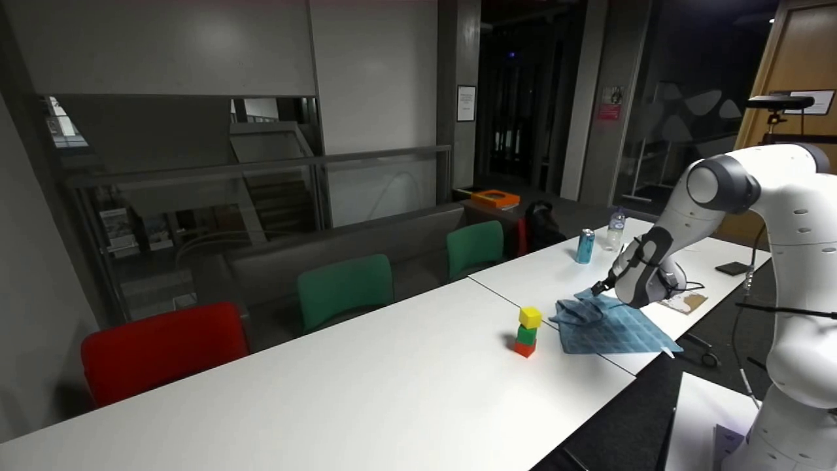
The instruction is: Unfold the cloth
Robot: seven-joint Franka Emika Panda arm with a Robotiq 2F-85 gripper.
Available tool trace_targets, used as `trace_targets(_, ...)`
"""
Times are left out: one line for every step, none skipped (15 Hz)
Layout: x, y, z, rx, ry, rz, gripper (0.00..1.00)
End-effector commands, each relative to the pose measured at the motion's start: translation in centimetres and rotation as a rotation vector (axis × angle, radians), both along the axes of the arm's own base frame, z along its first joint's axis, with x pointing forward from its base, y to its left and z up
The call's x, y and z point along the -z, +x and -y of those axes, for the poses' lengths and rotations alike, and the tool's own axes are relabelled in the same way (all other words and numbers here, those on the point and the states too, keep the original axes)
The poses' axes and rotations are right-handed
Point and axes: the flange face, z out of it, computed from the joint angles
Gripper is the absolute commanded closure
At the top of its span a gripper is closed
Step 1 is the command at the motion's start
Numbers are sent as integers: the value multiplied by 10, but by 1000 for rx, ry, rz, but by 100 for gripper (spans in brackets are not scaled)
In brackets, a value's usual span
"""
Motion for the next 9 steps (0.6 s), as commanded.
trace_targets(2, -26, -13, -20, 81, 1, 0)
trace_targets(5, -30, -14, -25, 101, 3, 0)
trace_targets(9, -33, -15, -27, 121, 1, 0)
trace_targets(13, -36, -15, -24, 143, 3, 0)
trace_targets(16, -39, -14, -28, 156, 7, 0)
trace_targets(19, -41, -12, -33, 161, 12, 0)
trace_targets(17, -44, -8, -49, 138, 15, 0)
trace_targets(15, -47, -2, -83, 103, 7, 0)
trace_targets(13, -49, 3, -87, 87, -5, 0)
